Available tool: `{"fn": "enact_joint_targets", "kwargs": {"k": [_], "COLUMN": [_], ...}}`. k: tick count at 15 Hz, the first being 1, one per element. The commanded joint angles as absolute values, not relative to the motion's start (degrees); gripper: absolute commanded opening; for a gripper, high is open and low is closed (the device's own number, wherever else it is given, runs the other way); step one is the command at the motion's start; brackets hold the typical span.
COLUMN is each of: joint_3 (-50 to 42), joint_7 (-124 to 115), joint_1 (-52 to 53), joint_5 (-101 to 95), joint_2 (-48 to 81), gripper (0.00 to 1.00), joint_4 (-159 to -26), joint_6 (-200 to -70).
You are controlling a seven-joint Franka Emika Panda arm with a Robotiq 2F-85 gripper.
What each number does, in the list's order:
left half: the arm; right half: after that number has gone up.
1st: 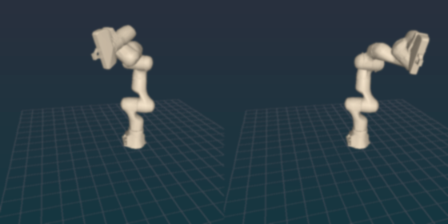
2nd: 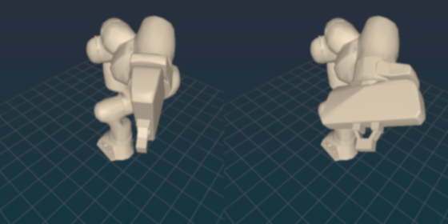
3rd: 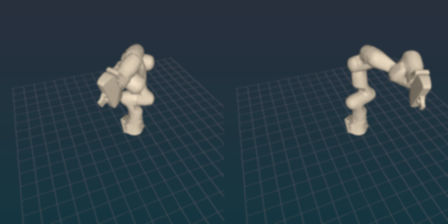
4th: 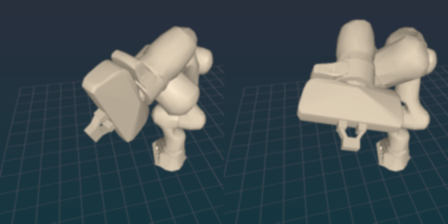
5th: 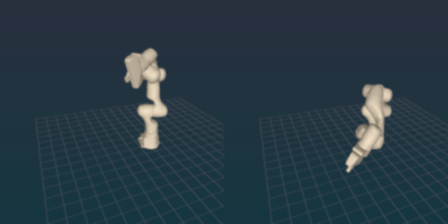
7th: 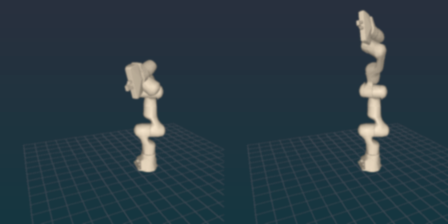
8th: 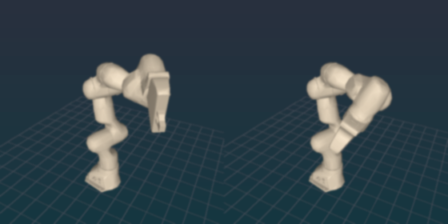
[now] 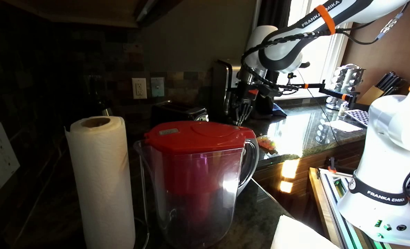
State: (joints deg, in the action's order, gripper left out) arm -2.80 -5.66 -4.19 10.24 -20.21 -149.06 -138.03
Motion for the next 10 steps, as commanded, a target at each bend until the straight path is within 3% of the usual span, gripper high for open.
{"fn": "enact_joint_targets", "kwargs": {"k": [1,10], "joint_3": [0.45,2.38], "joint_7": [-15.44,-27.68], "joint_1": [-5.00,-5.43], "joint_5": [8.24,8.04], "joint_2": [-19.68,-17.82], "gripper": [0.02,0.02], "joint_4": [-151.43,-151.38], "joint_6": [-141.17,-139.79]}}
